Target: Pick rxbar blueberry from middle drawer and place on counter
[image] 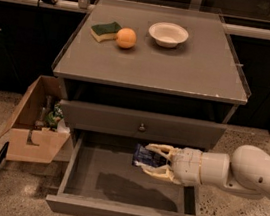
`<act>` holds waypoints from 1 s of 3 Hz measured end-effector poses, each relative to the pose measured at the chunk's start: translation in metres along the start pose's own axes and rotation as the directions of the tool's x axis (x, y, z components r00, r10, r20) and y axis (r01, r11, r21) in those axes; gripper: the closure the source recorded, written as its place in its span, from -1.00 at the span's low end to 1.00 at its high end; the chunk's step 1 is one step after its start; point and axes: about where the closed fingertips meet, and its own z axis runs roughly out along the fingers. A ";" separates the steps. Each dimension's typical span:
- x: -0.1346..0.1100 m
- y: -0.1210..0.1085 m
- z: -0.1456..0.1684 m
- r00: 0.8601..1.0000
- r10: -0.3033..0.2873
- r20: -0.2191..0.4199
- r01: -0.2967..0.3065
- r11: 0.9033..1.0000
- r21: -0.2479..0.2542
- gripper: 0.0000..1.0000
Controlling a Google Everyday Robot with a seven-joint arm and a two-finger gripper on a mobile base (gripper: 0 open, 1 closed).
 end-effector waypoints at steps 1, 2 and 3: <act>-0.039 -0.023 -0.011 0.997 -0.080 -0.023 0.080 0.997 -0.001 1.00; -0.099 -0.059 -0.024 0.981 -0.183 -0.060 0.183 0.983 0.008 1.00; -0.133 -0.078 -0.030 0.967 -0.239 -0.087 0.241 0.970 0.014 1.00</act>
Offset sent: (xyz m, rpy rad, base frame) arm 0.0479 0.0233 0.1576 -0.1324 -0.2254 0.0649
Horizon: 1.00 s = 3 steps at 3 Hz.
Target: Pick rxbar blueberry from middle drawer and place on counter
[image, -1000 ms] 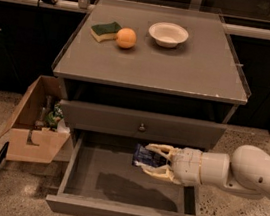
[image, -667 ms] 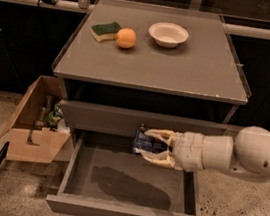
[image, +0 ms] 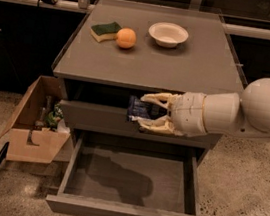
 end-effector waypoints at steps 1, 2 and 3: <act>-0.022 -0.029 -0.008 0.999 -0.035 -0.019 0.036 0.999 0.017 1.00; -0.022 -0.029 -0.008 0.999 -0.035 -0.018 0.036 0.999 0.017 1.00; -0.022 -0.033 0.002 0.999 -0.052 0.005 0.052 0.998 0.019 1.00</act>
Offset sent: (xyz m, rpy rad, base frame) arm 0.0122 0.0048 0.0281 -0.0184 -0.0319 -0.0028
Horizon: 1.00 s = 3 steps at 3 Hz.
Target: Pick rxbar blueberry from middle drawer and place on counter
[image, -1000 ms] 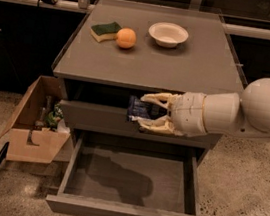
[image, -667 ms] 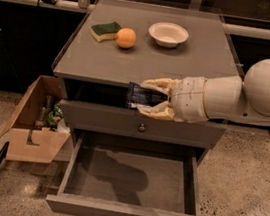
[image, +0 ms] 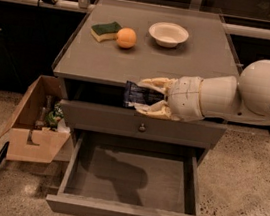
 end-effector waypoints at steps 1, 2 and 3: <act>0.007 -0.021 0.006 0.999 -0.041 0.003 0.041 0.999 -0.006 1.00; 0.012 -0.066 0.004 0.995 -0.104 -0.007 0.104 0.995 0.004 1.00; 0.016 -0.091 -0.001 0.991 -0.131 -0.018 0.132 0.991 0.017 1.00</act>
Offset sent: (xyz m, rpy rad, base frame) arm 0.0976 -0.0083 0.0435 -0.0496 -0.1390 0.0605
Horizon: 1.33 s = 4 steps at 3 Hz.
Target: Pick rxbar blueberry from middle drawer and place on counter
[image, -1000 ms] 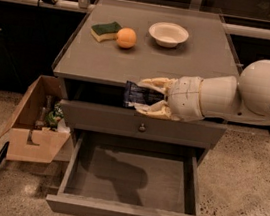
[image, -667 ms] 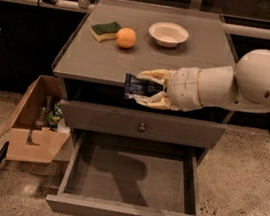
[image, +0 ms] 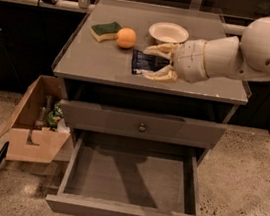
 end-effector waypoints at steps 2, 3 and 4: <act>0.046 -0.036 0.020 1.000 0.001 0.027 -0.001 1.000 0.008 1.00; 0.064 -0.049 0.030 1.000 0.001 0.019 -0.001 1.000 0.003 1.00; 0.065 -0.053 0.032 1.000 0.000 0.020 0.000 1.000 0.005 0.79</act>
Offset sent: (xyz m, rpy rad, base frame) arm 0.0877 -0.0166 -0.0235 0.0435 -0.0009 0.0068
